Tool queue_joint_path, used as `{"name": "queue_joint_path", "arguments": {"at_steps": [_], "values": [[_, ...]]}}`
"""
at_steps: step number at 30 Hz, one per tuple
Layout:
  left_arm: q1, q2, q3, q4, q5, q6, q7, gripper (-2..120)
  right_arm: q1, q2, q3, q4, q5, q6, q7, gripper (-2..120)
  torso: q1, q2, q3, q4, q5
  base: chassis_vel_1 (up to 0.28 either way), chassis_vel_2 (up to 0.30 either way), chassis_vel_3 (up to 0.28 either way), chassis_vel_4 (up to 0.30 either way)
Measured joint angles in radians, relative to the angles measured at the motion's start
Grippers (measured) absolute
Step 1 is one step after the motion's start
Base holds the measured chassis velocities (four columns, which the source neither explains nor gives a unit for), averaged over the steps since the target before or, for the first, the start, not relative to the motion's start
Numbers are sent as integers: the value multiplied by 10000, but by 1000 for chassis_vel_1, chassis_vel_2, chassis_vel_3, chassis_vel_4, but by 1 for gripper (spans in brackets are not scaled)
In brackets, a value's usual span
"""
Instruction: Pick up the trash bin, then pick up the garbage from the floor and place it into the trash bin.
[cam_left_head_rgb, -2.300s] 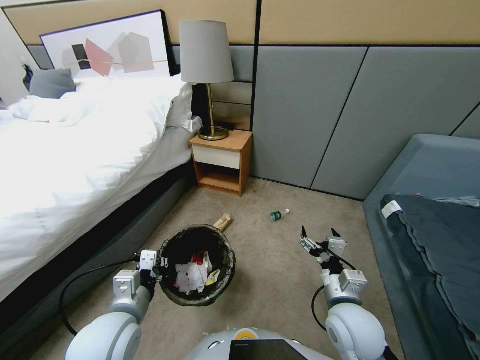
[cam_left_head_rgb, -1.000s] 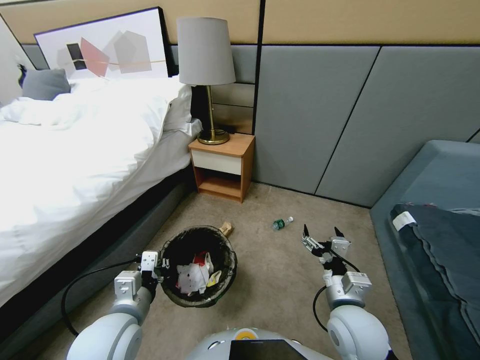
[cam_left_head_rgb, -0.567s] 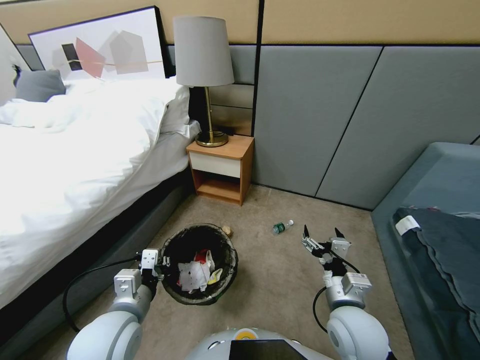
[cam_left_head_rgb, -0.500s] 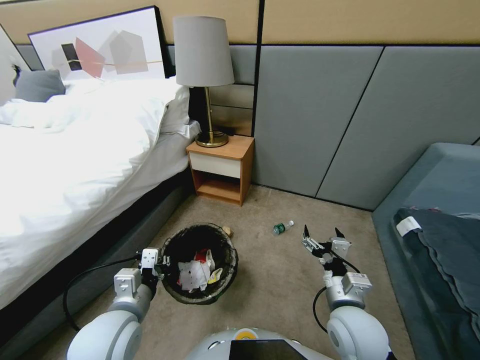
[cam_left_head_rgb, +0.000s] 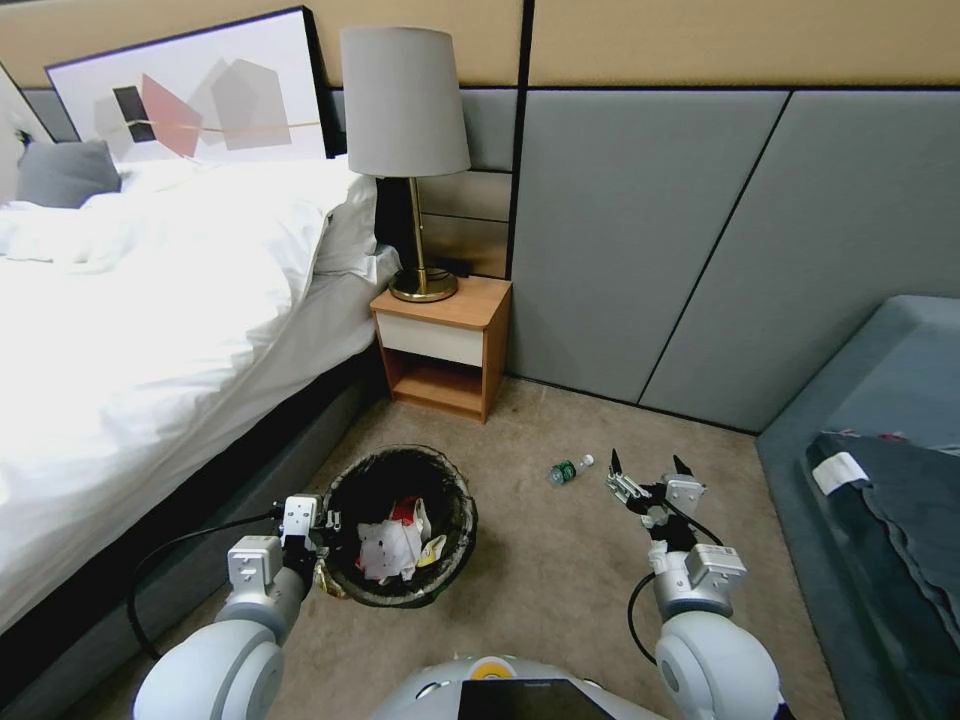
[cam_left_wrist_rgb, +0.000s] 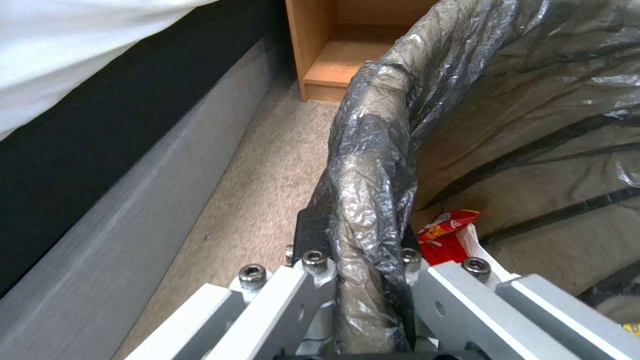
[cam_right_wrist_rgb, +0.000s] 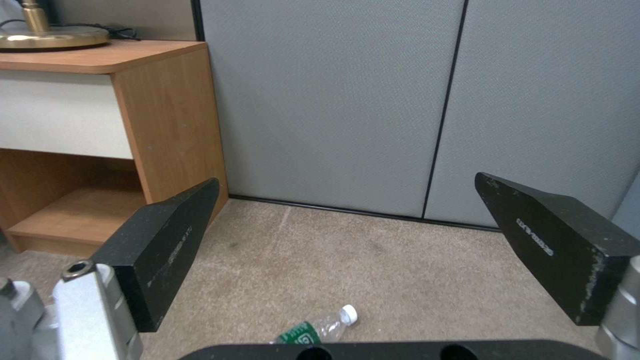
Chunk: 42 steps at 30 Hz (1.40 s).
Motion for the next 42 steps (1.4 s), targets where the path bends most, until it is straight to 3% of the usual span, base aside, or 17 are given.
{"name": "queue_joint_path", "arguments": {"at_steps": [42], "values": [[178,70,-40,0,-37,-9,-22,1,305,-186,-54,-401,274,-90,174,100,1,0,0,2,-1,-75,74,81,-76]]}}
